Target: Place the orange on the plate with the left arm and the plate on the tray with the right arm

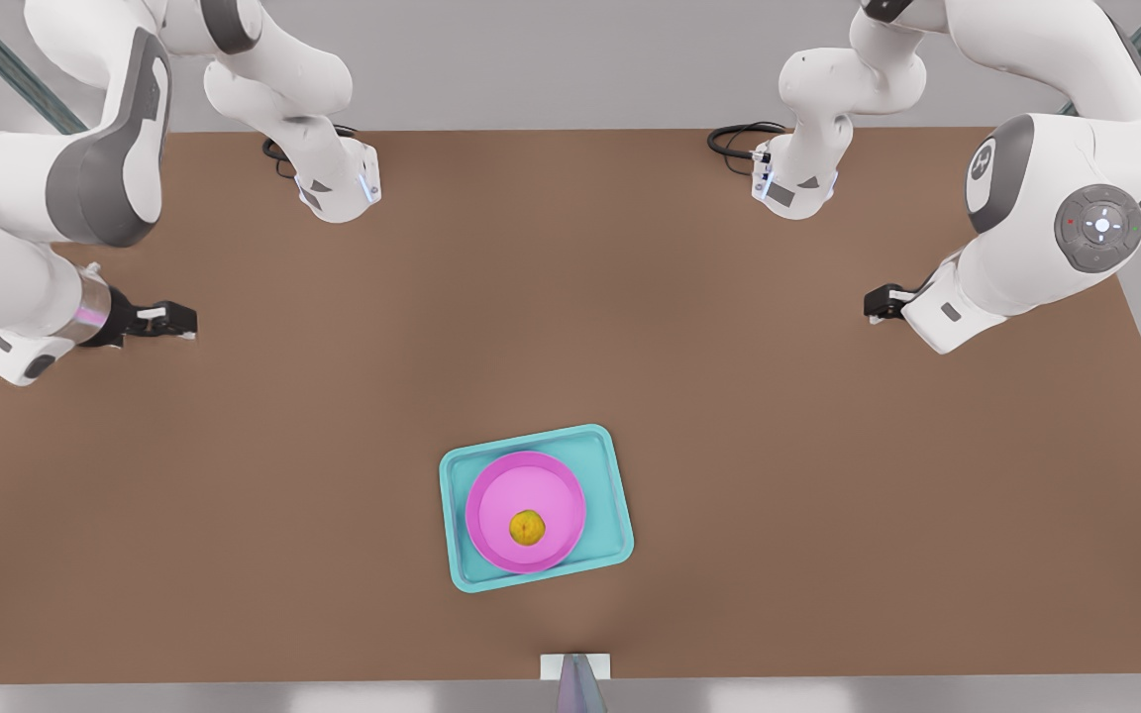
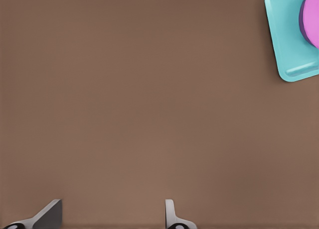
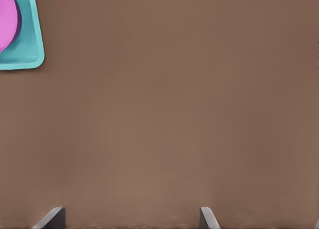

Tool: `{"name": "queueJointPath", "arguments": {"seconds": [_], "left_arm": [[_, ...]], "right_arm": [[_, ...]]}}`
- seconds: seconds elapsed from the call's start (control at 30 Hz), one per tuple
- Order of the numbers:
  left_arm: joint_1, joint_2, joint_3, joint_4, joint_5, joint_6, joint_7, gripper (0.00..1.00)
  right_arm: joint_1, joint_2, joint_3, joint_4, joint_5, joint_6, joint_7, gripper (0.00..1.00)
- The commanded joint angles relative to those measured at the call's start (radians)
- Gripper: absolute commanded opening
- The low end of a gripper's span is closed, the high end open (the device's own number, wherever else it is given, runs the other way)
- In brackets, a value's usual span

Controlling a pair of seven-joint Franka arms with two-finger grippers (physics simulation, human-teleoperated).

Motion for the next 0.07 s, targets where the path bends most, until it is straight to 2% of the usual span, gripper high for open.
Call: {"name": "queueJointPath", "arguments": {"seconds": [0.0, 0.03], "left_arm": [[-0.001, -0.002, -0.001, 0.001, 0.003, -0.013, -0.005, 1.00], [-0.001, -0.004, -0.001, 0.001, 0.003, -0.015, -0.005, 1.00]], "right_arm": [[0.000, -0.038, 0.001, -0.055, -0.042, -0.041, 0.064, 1.00], [0.000, -0.040, 0.001, -0.055, -0.042, -0.041, 0.064, 1.00]]}}
